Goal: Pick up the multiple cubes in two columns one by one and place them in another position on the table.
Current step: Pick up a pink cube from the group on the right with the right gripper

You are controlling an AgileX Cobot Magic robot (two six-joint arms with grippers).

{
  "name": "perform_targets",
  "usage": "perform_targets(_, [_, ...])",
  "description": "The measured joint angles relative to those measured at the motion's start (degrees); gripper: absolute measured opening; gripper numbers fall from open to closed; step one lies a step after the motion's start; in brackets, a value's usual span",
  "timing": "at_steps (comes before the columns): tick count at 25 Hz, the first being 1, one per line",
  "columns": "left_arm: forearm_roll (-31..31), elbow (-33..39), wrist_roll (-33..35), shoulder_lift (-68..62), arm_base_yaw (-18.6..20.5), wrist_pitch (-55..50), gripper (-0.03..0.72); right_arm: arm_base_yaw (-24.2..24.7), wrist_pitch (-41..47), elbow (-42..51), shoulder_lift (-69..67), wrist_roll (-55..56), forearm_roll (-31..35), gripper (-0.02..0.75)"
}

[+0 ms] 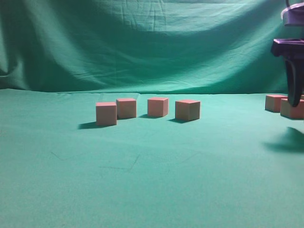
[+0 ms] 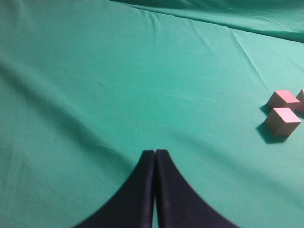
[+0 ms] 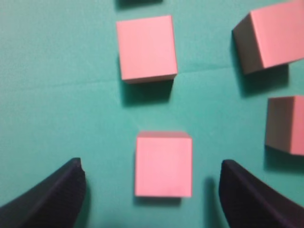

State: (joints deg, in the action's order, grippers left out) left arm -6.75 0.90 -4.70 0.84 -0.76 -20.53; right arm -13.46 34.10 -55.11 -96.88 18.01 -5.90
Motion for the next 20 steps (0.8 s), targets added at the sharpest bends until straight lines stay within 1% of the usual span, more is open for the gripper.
perform_targets(6, [0.00, 0.00, 0.00, 0.00, 0.00, 0.00, 0.000, 0.00, -3.04, 0.00, -3.39, 0.11, 0.00, 0.531])
perform_targets(7, [0.00, 0.00, 0.00, 0.00, 0.00, 0.00, 0.000, 0.00, -3.35, 0.00, -3.70, 0.11, 0.00, 0.456])
perform_targets(9, [0.00, 0.00, 0.00, 0.00, 0.00, 0.00, 0.000, 0.00, -3.62, 0.00, -4.08, 0.11, 0.00, 0.370])
perform_targets(11, [0.00, 0.00, 0.00, 0.00, 0.00, 0.00, 0.000, 0.00, -3.74, 0.00, -4.08, 0.11, 0.00, 0.263])
perform_targets(12, [0.00, 0.00, 0.00, 0.00, 0.00, 0.00, 0.000, 0.00, -3.74, 0.00, -4.08, 0.11, 0.00, 0.251])
perform_targets(15, [0.00, 0.00, 0.00, 0.00, 0.00, 0.00, 0.000, 0.00, -1.71, -0.51, -3.98, 0.00, 0.00, 0.262])
perform_targets(17, [0.00, 0.00, 0.00, 0.00, 0.00, 0.00, 0.000, -0.14, 2.36, -1.91, -2.68, -2.02, 0.64, 0.262])
perform_targets(20, [0.00, 0.00, 0.00, 0.00, 0.00, 0.00, 0.000, -2.16, 9.31, -5.14, 1.40, -5.37, 0.89, 0.262])
